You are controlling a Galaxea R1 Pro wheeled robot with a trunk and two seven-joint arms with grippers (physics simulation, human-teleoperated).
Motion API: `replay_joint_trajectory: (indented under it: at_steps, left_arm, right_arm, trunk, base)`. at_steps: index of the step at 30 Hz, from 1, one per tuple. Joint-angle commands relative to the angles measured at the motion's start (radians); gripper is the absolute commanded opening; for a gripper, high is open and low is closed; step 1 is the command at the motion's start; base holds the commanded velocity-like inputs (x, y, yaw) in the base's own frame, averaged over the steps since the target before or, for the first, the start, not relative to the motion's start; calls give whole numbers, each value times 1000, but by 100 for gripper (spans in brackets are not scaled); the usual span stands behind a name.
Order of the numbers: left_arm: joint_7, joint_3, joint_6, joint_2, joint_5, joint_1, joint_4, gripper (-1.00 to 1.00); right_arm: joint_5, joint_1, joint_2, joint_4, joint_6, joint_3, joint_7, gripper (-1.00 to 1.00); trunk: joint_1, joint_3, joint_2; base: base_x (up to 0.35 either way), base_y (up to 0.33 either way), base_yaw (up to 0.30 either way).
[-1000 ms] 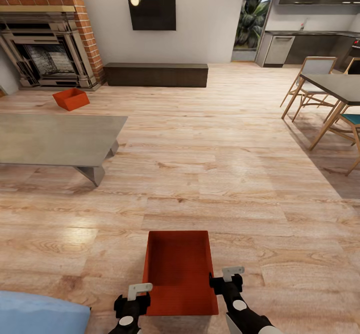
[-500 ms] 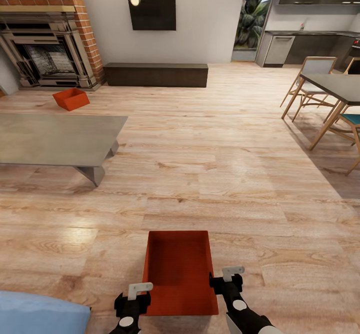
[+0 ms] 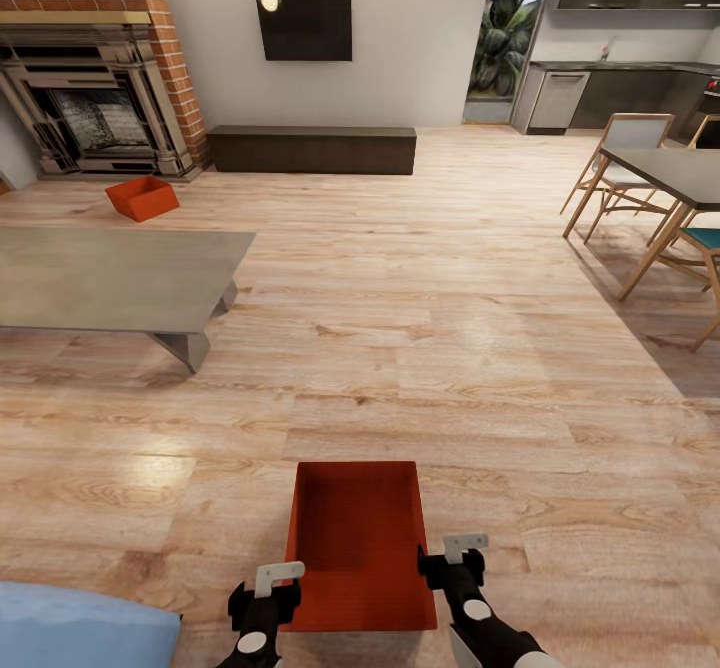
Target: Move the two storage containers from the living room to the garage. In the garage, place one container on the floor and stack the other container on top of it (either order is fine).
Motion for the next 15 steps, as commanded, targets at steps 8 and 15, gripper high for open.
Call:
replay_joint_trajectory:
  at_steps: [8, 15]
  left_arm:
    - [5, -10, -6, 1, 11, -1, -6, 100]
    - [5, -9, -6, 0, 11, -1, -9, 100]
  right_arm:
    - [-40, 0, 11, 1, 3, 4, -13, 100]
    - [-46, 0, 11, 1, 3, 4, -14, 100]
  trunk:
    - [0, -1, 0]
    - [0, -1, 0]
  base:
    - [0, 0, 0]
    - [0, 0, 0]
